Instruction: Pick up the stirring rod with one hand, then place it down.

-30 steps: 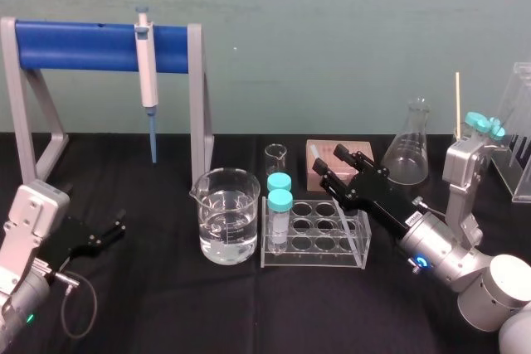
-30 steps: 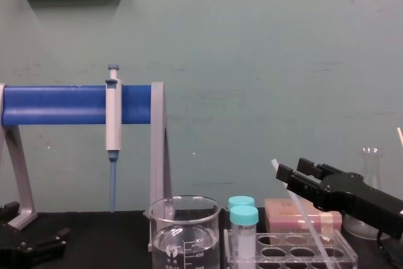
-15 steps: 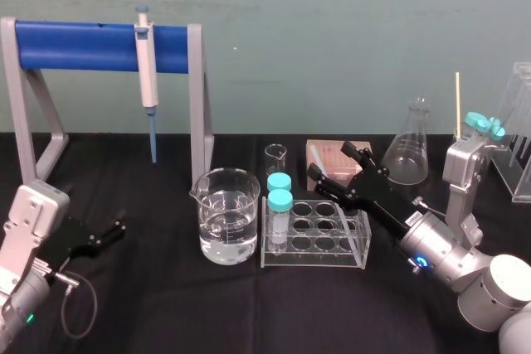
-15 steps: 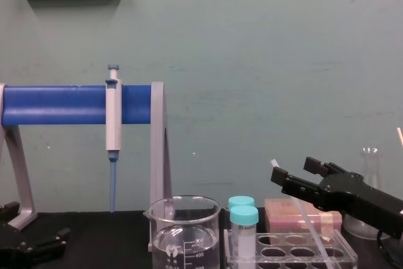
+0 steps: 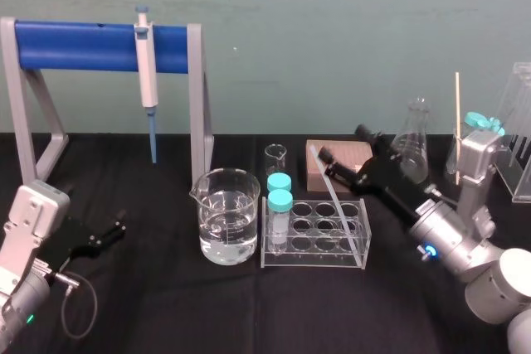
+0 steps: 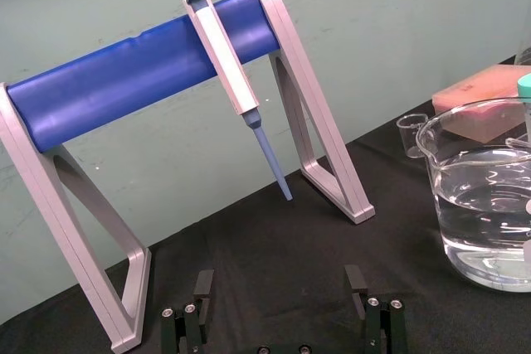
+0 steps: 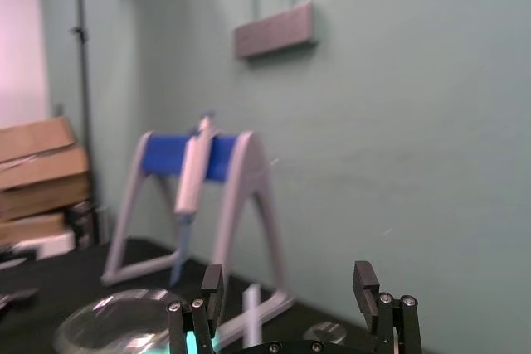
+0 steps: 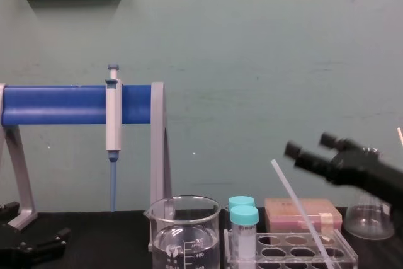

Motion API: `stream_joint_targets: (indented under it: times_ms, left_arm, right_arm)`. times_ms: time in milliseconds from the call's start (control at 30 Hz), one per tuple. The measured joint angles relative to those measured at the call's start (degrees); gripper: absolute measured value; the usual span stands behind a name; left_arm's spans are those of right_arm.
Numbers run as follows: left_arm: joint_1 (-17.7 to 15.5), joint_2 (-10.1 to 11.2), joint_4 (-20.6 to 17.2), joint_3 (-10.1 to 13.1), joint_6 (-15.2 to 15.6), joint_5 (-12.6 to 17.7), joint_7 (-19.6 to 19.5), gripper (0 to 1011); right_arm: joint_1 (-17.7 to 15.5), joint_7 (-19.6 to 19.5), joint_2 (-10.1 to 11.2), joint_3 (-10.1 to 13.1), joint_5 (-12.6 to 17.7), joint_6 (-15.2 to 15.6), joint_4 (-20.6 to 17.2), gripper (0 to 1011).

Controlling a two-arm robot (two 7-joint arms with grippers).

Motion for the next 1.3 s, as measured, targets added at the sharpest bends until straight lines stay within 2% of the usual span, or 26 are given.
stream_joint_targets:
  times_ms: [33, 167, 300, 400, 433, 500, 533, 633, 800, 1300]
  left_arm:
    - [0.00, 0.00, 0.00, 0.00, 0.00, 0.00, 0.00, 1000]
    - [0.00, 0.00, 0.00, 0.00, 0.00, 0.00, 0.00, 1000]
    - [0.00, 0.00, 0.00, 0.00, 0.00, 0.00, 0.00, 1000]
    - [0.00, 0.00, 0.00, 0.00, 0.00, 0.00, 0.00, 1000]
    - [0.00, 0.00, 0.00, 0.00, 0.00, 0.00, 0.00, 1000]
    - [0.00, 0.00, 0.00, 0.00, 0.00, 0.00, 0.00, 1000]
    - [0.00, 0.00, 0.00, 0.00, 0.00, 0.00, 0.00, 1000]
    - [0.00, 0.00, 0.00, 0.00, 0.00, 0.00, 0.00, 1000]
    - [0.00, 0.00, 0.00, 0.00, 0.00, 0.00, 0.00, 1000]
    - [0.00, 0.00, 0.00, 0.00, 0.00, 0.00, 0.00, 1000]
  right_arm:
    - [0.00, 0.00, 0.00, 0.00, 0.00, 0.00, 0.00, 1003]
    - [-2.01, -7.42, 0.93, 2.74, -1.94, -0.06, -4.96, 1003]
    - [-4.17, -14.51, 1.75, 5.09, -4.22, 2.04, -8.91, 1003]
    - [-6.18, -19.42, 2.45, 6.53, -5.66, 6.05, -11.54, 1003]
    - [-7.27, -21.50, 2.71, 7.19, -6.04, 8.64, -12.64, 1003]
    - [-8.40, -23.68, 2.92, 7.78, -6.42, 11.77, -13.73, 1003]
    - [-9.65, -25.49, 3.07, 8.30, -6.64, 14.96, -14.69, 1003]
    - [-11.63, -27.66, 3.14, 9.00, -6.70, 20.35, -16.32, 1003]
    - [-12.67, -28.32, 2.82, 9.61, -6.74, 23.63, -17.05, 1003]
    - [-12.49, -28.28, 2.86, 9.42, -6.73, 22.94, -16.94, 1003]
